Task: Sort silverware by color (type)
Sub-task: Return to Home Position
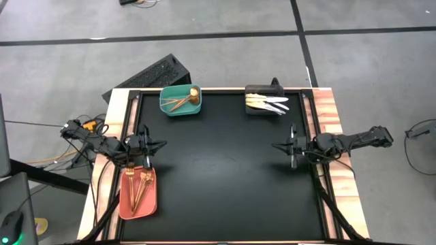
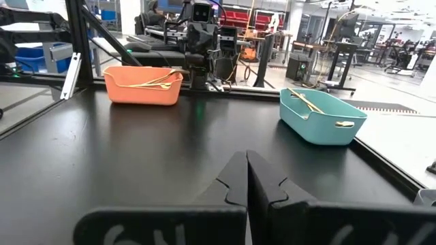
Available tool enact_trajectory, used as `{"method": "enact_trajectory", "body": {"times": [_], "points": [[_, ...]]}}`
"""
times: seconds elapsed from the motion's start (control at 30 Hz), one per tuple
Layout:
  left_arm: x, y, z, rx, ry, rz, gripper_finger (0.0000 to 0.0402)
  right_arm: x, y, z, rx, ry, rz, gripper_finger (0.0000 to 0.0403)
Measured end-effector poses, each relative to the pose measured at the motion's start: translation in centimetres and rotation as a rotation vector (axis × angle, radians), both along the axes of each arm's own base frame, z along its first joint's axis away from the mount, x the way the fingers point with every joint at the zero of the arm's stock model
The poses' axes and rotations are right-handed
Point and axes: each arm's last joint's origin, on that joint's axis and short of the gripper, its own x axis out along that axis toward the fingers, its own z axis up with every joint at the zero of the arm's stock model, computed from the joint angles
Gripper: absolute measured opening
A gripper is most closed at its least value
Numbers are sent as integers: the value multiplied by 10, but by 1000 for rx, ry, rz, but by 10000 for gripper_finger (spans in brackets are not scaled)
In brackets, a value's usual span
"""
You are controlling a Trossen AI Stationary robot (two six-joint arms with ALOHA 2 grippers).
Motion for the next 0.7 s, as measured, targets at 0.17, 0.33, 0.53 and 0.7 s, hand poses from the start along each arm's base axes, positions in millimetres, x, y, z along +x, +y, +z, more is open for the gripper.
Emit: {"method": "enact_trajectory", "body": {"times": [0.17, 0.33, 0.53, 0.7], "points": [[0, 0, 0, -8, -2, -1, 2, 0, 0, 0, 0, 1, 0, 11], [0, 0, 0, -3, 0, 0, 2, 0, 0, 0, 0, 1, -1, 11], [0, 0, 0, -2, 0, 0, 2, 0, 0, 0, 0, 2, -2, 11], [0, 0, 0, -8, -2, -1, 2, 0, 0, 0, 0, 2, -2, 11]]}}
